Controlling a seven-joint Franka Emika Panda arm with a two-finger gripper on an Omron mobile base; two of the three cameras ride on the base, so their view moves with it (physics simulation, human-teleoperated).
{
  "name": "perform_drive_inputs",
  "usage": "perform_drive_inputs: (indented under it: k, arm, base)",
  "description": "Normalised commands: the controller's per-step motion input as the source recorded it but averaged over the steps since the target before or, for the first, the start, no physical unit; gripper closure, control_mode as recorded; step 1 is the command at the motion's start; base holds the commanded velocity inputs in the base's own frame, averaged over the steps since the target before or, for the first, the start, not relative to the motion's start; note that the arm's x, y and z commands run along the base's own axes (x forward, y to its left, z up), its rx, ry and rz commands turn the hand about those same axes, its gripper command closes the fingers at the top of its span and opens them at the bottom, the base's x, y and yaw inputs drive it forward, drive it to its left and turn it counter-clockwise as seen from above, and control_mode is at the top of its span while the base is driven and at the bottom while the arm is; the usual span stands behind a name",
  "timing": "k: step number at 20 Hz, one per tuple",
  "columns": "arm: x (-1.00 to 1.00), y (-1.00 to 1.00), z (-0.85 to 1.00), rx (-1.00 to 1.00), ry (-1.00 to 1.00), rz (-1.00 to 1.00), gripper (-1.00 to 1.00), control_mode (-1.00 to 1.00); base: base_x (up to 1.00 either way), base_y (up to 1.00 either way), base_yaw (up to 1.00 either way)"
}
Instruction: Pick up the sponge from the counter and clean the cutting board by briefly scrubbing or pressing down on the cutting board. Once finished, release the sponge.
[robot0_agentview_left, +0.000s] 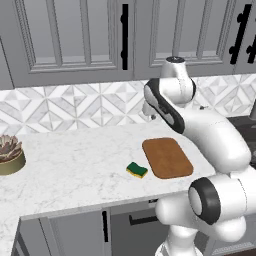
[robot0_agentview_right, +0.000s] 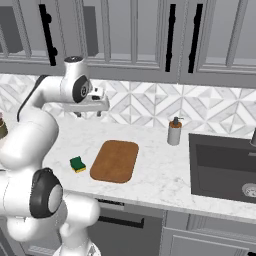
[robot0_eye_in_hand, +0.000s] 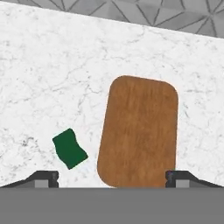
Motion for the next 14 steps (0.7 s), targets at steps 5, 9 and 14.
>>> perform_drive_inputs:
  k: [5, 9, 14]
  arm:
    - [0.73, 0.41, -0.91, -0.1, 0.02, 0.41, -1.0, -1.0]
    - [0.06, 0.46, -0.72, 0.0, 0.08, 0.16, -1.0, -1.0]
    - [0.01, 0.63, -0.56, 0.0, 0.08, 0.01, -1.0, -1.0]
  base:
    - [0.0, 0.0, 0.0]
    - [0.0, 0.0, 0.0]
    - [0.0, 0.0, 0.0]
